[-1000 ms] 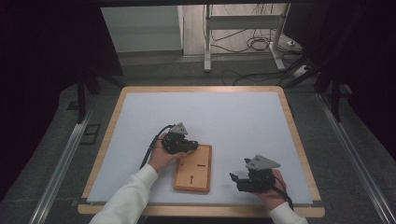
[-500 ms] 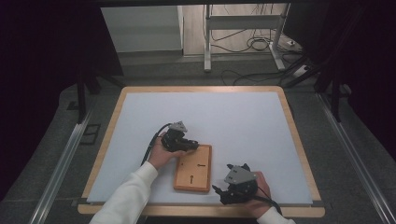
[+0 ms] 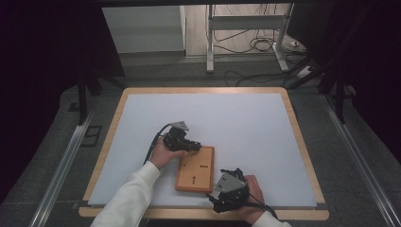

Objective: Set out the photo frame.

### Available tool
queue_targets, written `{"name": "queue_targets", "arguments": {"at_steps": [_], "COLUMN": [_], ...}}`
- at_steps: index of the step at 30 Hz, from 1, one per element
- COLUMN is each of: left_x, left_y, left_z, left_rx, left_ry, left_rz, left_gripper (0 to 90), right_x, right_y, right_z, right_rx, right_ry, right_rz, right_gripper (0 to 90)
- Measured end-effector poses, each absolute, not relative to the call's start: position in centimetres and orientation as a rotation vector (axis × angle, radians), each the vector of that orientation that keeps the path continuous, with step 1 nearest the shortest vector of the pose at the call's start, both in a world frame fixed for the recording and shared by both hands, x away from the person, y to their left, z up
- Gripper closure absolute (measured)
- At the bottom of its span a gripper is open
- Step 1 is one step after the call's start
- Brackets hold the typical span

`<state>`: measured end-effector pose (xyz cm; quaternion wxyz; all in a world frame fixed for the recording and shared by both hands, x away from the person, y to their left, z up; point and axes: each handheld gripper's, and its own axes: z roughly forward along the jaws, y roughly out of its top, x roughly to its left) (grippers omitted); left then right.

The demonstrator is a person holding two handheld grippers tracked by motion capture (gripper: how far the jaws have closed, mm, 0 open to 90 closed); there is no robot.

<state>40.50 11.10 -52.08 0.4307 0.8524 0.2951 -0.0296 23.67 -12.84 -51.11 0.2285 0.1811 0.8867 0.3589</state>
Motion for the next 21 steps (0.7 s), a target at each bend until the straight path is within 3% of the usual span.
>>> {"name": "queue_targets", "arguments": {"at_steps": [21], "left_x": [41.4], "left_y": [11.3], "left_z": [-52.1], "left_rx": [2.103], "left_ry": [0.773], "left_rz": [-0.134], "left_gripper": [83.0], "right_x": [23.9], "right_y": [-9.2], "right_z": [-53.0], "right_rx": [0.366], "right_ry": [2.275], "right_rz": [0.81], "right_gripper": [13.6]}}
